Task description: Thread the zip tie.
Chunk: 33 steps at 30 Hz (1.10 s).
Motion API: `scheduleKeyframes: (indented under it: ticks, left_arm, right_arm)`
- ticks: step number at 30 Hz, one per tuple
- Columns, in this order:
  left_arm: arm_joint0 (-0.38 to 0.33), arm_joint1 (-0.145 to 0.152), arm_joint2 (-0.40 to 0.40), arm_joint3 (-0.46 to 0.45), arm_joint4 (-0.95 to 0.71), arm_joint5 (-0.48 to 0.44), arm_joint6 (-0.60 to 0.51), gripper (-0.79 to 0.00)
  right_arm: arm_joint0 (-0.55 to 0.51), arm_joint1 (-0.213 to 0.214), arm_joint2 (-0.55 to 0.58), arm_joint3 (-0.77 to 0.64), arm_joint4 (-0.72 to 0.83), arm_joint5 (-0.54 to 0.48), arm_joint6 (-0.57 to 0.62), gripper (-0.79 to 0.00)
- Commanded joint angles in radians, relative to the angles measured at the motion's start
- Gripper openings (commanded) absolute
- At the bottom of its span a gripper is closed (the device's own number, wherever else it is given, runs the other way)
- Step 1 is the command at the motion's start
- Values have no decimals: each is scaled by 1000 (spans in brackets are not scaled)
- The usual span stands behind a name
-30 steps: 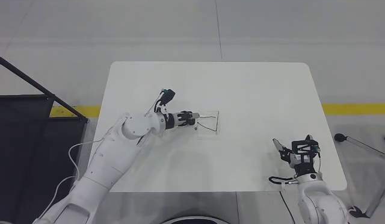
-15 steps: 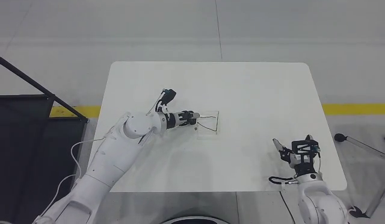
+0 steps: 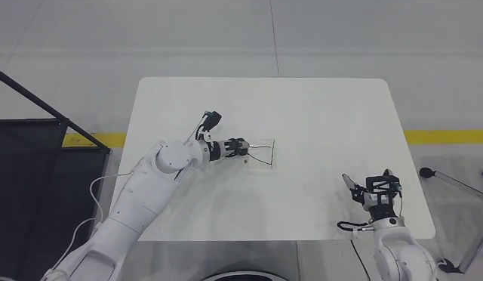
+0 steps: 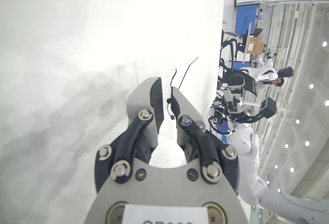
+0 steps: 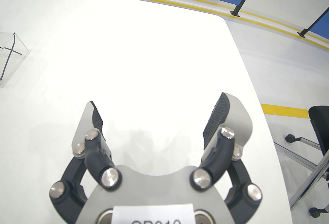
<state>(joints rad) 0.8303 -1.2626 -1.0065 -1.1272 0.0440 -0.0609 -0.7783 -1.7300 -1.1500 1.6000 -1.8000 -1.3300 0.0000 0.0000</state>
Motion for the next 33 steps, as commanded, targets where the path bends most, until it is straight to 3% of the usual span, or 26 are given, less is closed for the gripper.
scheduleKeyframes:
  ticks: [1, 4, 9, 17, 33]
  left_arm:
    - [-1, -1, 0, 2, -2, -9, -5, -680]
    - [-2, -1, -1, 7, -6, -16, -4, -748]
    - [-1, -1, -6, 10, -14, -27, -5, -785]
    - [18, 5, -29, -16, -22, -60, -8, -785]
    - [193, 62, -224, -228, -159, -204, -128, -785]
  right_arm:
    - [0, 0, 0, 0, 0, 0, 0, 0]
    - [0, 0, 0, 0, 0, 0, 0, 0]
    - [0, 0, 0, 0, 0, 0, 0, 0]
    - [0, 0, 0, 0, 0, 0, 0, 0]
    - [0, 0, 0, 0, 4, -2, 1, 0]
